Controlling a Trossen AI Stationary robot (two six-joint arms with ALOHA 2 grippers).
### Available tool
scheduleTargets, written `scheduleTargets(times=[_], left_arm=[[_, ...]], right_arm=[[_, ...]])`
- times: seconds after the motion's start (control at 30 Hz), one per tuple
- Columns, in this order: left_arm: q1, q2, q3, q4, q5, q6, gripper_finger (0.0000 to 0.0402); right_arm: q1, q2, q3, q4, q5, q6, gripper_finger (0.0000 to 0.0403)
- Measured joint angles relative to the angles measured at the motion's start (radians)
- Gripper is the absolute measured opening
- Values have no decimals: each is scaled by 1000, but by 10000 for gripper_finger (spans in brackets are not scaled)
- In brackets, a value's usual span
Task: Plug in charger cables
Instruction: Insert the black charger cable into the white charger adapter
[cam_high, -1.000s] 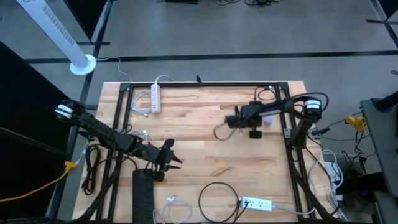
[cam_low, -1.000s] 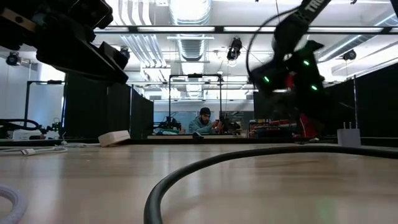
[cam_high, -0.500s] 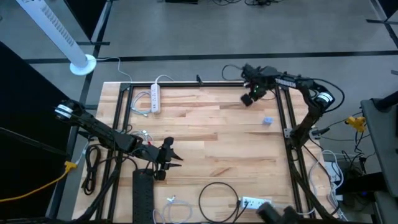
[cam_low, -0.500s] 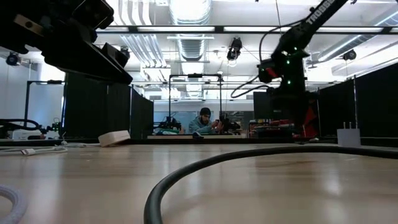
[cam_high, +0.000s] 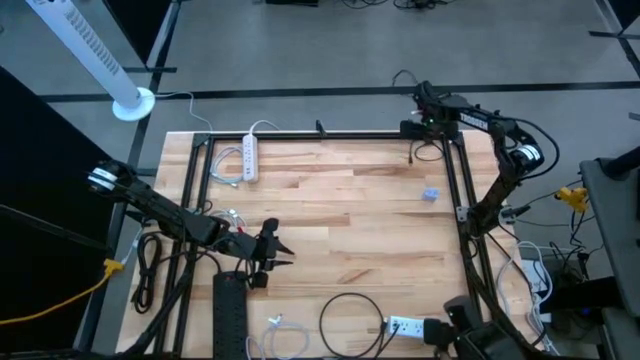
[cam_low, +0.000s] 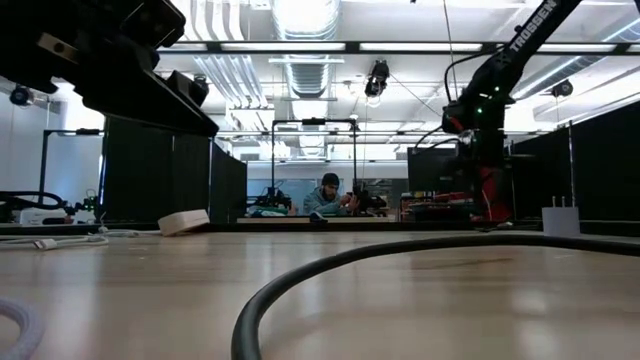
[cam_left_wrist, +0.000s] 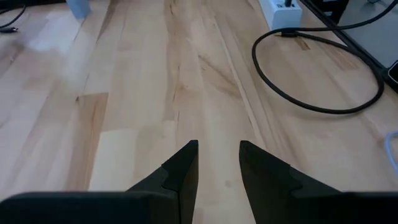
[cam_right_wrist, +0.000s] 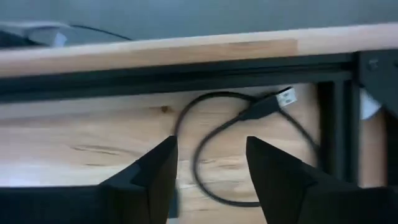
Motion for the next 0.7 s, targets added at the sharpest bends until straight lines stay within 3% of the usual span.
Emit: scheduleTargets(times=[0.3,0.7], left_arm=[[0,1,-1,-5,0,-11,105],[0,4,-13,-13,3,-33,105]], right_arm=[[-12,0,-22,-9,-1,132,162],[45,70,-83,-31,-23,116,122]])
